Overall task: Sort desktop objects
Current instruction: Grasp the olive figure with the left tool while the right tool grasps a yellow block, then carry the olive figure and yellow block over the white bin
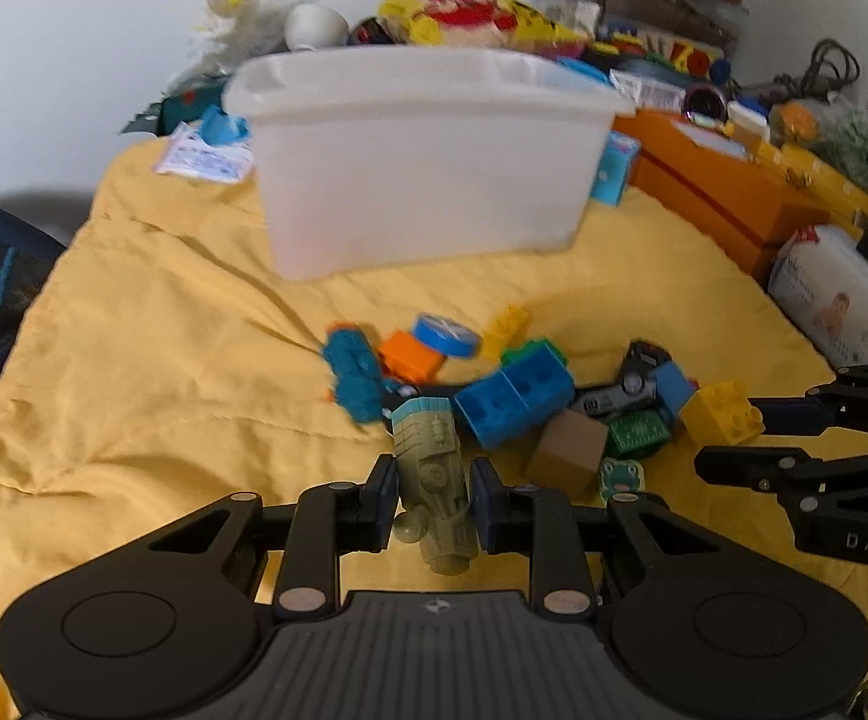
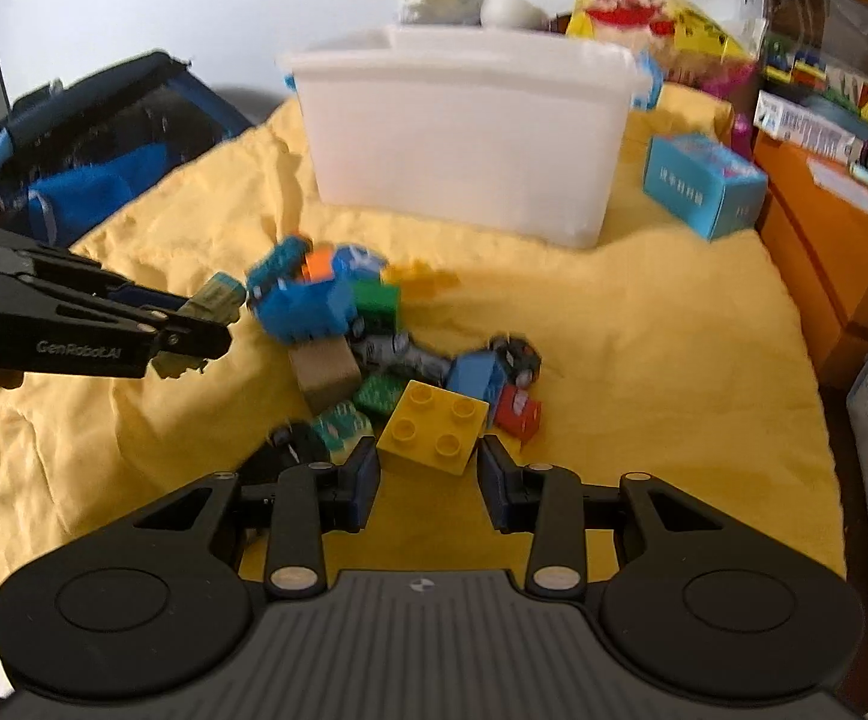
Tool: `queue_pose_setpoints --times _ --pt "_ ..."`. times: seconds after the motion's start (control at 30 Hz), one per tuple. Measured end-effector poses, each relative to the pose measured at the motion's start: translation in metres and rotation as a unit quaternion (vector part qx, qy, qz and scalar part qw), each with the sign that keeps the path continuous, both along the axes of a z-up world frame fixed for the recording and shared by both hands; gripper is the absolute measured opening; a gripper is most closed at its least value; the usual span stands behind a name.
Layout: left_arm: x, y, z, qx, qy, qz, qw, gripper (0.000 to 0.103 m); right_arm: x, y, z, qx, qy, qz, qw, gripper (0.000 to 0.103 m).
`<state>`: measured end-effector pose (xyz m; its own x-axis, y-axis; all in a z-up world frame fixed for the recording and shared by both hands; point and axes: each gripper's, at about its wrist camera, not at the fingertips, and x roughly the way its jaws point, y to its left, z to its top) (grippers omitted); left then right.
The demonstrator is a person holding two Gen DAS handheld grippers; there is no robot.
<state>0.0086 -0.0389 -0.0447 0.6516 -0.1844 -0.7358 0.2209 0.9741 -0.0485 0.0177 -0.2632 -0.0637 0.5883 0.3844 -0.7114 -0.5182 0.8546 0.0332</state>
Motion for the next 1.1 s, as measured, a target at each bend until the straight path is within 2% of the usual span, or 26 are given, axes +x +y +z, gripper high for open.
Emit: queue_pose_setpoints --times 0.33,0.53,0.8,1.1 --pt "0.018 0.019 0.042 -0.022 -0.027 0.024 0.9991 0.029 0.022 0.006 0.038 0.042 -0.029 -0.010 0.999 0.039" --pt "0.041 0.026 0.068 -0.019 -0.050 0.026 0.9982 0.029 0.046 0.009 0.063 0.059 -0.055 -0.012 0.997 0.039" --pt "0.068 0.026 0.092 -0.015 -0.063 0.019 0.9977 0.029 0.079 0.015 0.091 0.066 -0.069 -0.006 0.995 0.039" --pt "0.097 0.025 0.106 -0.017 -0.068 0.020 0.9974 0.029 0.103 0.021 0.110 0.067 -0.084 0.003 0.994 0.039"
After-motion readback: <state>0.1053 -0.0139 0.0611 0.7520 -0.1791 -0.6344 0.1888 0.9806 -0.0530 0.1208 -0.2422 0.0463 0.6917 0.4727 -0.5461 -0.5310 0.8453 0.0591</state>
